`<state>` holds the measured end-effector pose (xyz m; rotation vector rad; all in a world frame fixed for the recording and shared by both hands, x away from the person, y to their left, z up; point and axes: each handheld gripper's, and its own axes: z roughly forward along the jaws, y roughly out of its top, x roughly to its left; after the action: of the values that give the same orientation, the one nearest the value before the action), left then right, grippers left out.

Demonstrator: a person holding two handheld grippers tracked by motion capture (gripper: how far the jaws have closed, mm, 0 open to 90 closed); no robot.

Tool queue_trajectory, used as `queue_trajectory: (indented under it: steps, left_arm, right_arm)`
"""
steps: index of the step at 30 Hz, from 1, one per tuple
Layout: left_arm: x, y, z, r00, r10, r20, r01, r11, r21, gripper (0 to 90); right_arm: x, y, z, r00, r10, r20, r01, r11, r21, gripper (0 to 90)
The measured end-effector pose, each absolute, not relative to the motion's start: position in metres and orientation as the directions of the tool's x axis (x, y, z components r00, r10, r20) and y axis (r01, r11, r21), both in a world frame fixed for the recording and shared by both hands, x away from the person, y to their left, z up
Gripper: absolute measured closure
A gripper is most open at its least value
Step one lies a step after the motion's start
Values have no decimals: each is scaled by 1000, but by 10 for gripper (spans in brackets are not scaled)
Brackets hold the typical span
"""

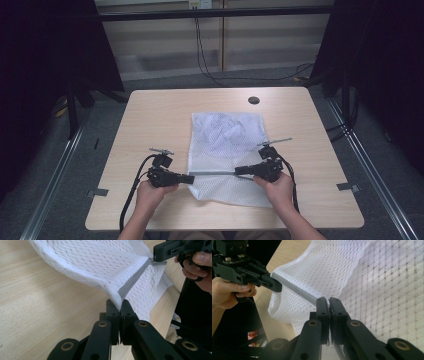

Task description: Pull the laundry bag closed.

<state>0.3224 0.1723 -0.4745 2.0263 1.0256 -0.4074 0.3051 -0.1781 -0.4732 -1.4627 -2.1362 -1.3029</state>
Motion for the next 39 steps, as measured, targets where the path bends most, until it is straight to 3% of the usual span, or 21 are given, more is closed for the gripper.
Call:
queue_trajectory:
  steps: [39]
  left_arm:
    - [322, 171, -474, 623, 527, -579, 779, -349, 521, 884]
  right_arm:
    - [303, -190, -473, -464, 626, 626, 842, 92, 532, 871]
